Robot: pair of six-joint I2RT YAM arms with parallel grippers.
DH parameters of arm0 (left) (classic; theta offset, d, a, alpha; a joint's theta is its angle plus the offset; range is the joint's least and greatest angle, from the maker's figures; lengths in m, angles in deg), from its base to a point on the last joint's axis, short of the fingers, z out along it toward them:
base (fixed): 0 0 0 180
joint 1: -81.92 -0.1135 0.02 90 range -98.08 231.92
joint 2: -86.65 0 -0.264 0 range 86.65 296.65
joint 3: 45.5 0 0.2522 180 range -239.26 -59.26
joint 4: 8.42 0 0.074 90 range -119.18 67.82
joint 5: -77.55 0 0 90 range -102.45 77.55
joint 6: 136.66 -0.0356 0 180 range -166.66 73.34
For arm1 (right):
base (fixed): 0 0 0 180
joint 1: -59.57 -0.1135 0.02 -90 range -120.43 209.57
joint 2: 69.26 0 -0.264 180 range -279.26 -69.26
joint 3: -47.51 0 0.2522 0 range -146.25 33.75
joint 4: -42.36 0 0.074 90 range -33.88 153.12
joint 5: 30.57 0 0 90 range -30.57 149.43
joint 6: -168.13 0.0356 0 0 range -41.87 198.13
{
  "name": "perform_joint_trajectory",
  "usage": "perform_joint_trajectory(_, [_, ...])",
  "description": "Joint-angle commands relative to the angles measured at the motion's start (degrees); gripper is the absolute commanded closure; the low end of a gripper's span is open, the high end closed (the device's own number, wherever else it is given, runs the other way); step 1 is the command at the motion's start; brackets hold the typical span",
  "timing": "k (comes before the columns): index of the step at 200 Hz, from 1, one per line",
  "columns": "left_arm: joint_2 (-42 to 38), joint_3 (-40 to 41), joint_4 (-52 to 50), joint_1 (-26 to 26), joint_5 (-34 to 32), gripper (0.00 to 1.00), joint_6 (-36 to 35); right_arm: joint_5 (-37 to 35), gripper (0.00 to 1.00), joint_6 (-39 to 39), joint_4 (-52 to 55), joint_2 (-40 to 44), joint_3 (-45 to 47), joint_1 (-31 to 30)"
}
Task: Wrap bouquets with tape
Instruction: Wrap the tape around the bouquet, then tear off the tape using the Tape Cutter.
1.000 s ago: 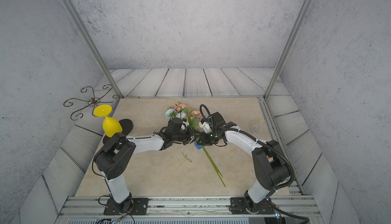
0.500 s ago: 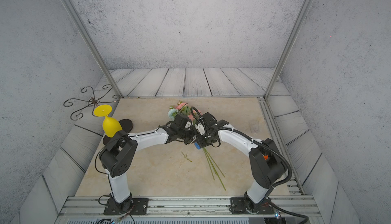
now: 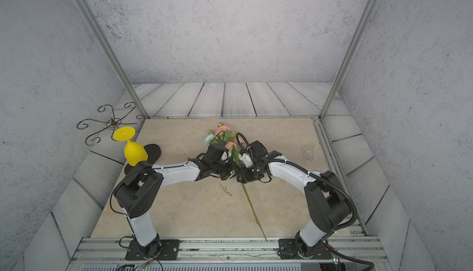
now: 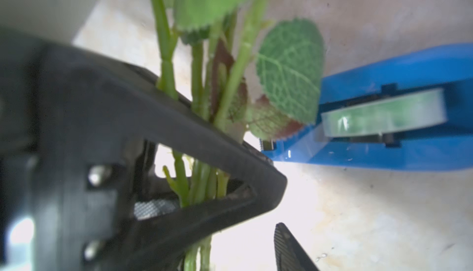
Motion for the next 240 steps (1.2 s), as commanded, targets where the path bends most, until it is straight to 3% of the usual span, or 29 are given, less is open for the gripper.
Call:
perform_joint_trajectory(1, [-2.7,2.5,2.5,-0.5,1.1,1.0,-3.0,2.4,0.44,5.5,-4.6,5.5,2.2,5.0])
perform_joint_trajectory(42, [-3.5,5.2,3.6,-0.9,-0.4,1.0,-4.4,0.4,0.5,9.1,-4.0,1.7,0.4,6.7])
perform_joint_trajectory(72, [-6.0,6.0,-1.4,-1.3,-2.9,1.0,-7.4,0.0,0.51,11.9,-6.3,1.9,1.5,7.7])
perform_joint_trajectory(110, [-6.3,7.1,-1.1,-1.6,-2.7,1.0,-7.5,-3.6,0.52,9.1,-2.0,-2.6,-3.1,7.6])
perform_joint_trajectory(165, [-7.3,11.3,-2.1,-1.5,-4.8,1.0,-9.0,-5.8,0.66,8.6,-0.7,-8.4,-3.9,7.5])
perform_joint_trajectory(240, [-7.9,18.6,6.6,-1.1,-9.3,1.0,-9.5,-1.5,0.66,5.9,1.2,-11.7,-6.1,7.4])
